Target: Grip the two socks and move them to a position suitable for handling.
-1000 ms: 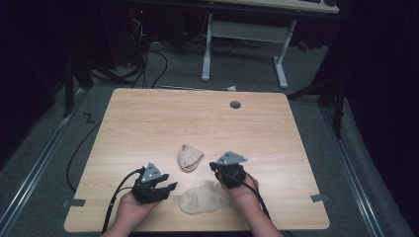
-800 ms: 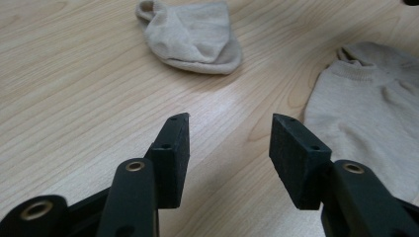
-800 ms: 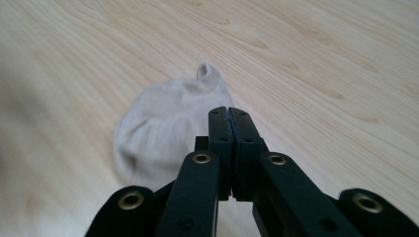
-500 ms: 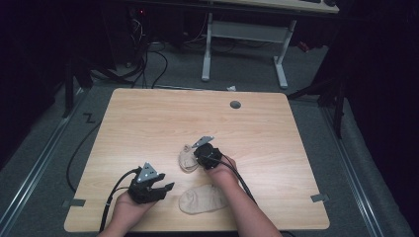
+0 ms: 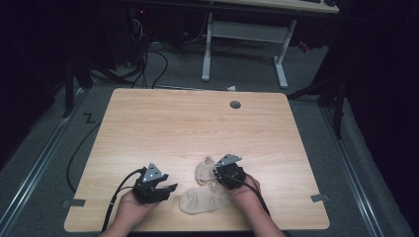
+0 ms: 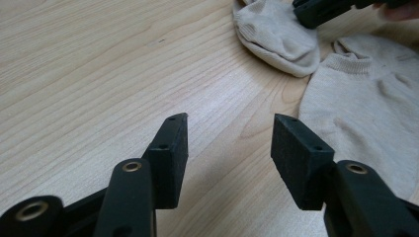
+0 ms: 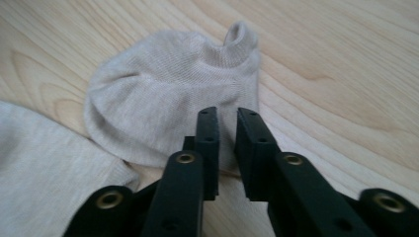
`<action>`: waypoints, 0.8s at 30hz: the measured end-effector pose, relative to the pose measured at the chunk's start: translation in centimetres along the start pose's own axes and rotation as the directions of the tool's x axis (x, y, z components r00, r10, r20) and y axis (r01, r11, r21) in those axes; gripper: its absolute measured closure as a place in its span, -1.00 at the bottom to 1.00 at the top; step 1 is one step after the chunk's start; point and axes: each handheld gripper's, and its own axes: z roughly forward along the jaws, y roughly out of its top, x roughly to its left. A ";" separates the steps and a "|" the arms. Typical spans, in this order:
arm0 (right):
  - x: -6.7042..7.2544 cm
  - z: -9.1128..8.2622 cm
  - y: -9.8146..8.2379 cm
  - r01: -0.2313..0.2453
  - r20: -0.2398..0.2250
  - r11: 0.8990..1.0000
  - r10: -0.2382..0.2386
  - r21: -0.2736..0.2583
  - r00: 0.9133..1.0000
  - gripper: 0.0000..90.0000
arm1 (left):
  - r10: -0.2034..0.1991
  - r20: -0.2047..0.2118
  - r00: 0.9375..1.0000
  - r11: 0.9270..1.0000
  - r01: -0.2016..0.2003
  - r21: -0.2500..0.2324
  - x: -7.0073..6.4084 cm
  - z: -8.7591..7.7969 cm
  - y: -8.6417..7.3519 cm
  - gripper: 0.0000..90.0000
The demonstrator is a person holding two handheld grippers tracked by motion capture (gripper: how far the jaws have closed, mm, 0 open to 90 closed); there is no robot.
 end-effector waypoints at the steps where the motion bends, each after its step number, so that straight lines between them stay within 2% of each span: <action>1: 0.0 -0.4 0.0 0.000 -0.002 1.000 0.000 -0.020 1.000 0.66 | 0.001 0.001 1.000 1.000 -0.001 0.000 0.0 0.0 0.0 0.08; 3: 0.6 -1.2 0.4 -0.008 -0.014 0.998 0.007 -0.062 1.000 0.54 | -0.003 0.002 1.000 1.000 0.003 0.001 0.0 0.1 0.0 0.08; 5: 1.4 -1.7 0.6 0.007 -0.046 0.996 -0.011 -0.087 0.999 0.49 | -0.002 0.014 1.000 1.000 0.002 0.011 0.0 0.2 0.0 0.09; 7: 2.4 -1.8 0.6 0.035 -0.057 0.996 -0.040 -0.082 0.998 0.48 | 0.010 0.031 0.999 1.000 -0.010 0.010 -0.2 0.1 0.0 0.14; 8: 3.0 -1.6 0.6 0.051 -0.077 0.996 -0.057 -0.076 0.995 0.47 | 0.021 0.035 0.999 1.000 -0.021 0.010 -0.4 0.1 0.0 0.16; 10: 3.3 -1.3 0.7 0.054 -0.082 0.996 -0.060 -0.072 0.995 0.44 | 0.040 0.031 0.999 0.999 -0.040 0.011 -0.8 0.0 0.0 0.15; 13: 3.5 -0.9 0.9 0.055 -0.088 0.996 -0.061 -0.071 0.994 0.38 | 0.045 0.026 0.999 0.999 -0.045 0.016 -0.9 0.1 0.0 0.15; 16: 4.0 -0.5 1.4 0.069 -0.076 0.995 -0.075 -0.078 0.994 0.23 | 0.040 0.024 0.999 0.999 -0.041 0.019 -0.7 0.0 0.0 0.15; 20: 4.1 0.4 1.7 0.092 -0.046 0.994 -0.094 -0.057 0.994 0.23 | 0.027 0.023 0.999 1.000 -0.027 0.013 -0.4 -0.1 -0.1 0.15; 21: 4.0 0.7 1.7 0.084 -0.049 0.996 -0.086 -0.042 0.995 0.24 | 0.026 0.024 0.999 1.000 -0.026 0.013 -0.3 -0.1 -0.1 0.15; 22: 3.8 1.3 1.7 0.080 -0.041 0.996 -0.081 -0.024 0.996 0.33 | 0.026 0.023 0.999 1.000 -0.026 0.014 -0.3 0.0 -0.1 0.15; 24: 3.7 1.5 1.8 0.079 -0.042 0.997 -0.080 -0.018 0.996 0.41 | 0.028 0.023 0.999 0.999 -0.028 0.016 -0.4 -0.1 -0.1 0.15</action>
